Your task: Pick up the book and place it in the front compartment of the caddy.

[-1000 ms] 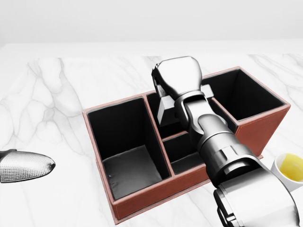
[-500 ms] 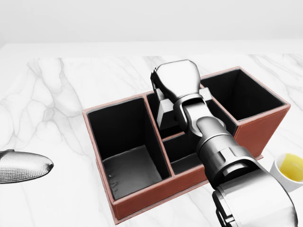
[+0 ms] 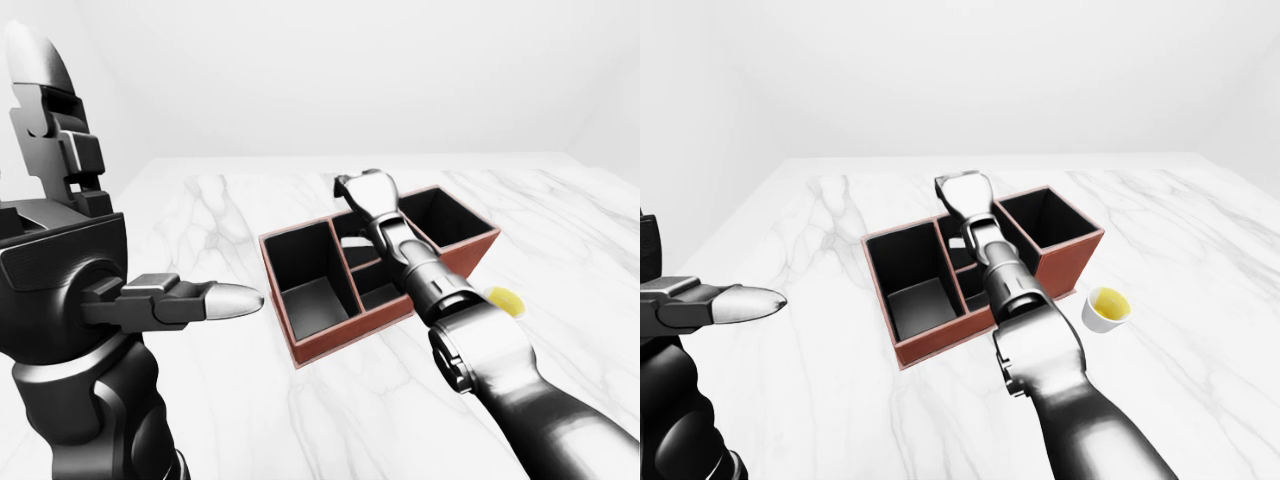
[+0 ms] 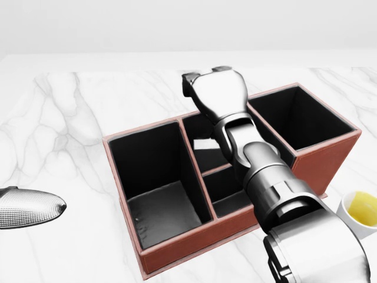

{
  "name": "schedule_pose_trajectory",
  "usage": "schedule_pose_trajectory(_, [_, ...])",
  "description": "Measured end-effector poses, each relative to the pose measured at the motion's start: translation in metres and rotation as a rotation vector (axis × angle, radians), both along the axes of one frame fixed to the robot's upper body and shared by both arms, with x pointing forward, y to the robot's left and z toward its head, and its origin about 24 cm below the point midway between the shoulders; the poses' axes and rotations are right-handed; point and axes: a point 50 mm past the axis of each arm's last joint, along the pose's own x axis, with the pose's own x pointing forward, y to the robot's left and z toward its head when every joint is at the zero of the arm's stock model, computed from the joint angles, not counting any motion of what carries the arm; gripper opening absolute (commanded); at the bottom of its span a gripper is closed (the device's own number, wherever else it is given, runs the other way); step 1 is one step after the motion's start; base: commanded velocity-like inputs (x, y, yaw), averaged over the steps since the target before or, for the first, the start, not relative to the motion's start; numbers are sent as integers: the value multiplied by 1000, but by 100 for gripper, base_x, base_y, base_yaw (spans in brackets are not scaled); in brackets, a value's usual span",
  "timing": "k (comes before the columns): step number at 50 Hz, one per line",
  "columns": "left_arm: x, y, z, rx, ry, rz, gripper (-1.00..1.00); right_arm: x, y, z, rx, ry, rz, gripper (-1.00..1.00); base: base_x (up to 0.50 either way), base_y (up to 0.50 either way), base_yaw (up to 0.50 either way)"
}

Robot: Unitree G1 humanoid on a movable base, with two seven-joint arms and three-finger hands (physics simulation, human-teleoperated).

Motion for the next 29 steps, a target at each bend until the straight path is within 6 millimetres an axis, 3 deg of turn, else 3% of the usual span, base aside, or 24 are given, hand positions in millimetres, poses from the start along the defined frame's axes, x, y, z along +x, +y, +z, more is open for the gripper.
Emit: schedule_pose_trajectory(29, [0,0,0,1,1,0,100,3,3,18,21,-56,11,100,0,0,0])
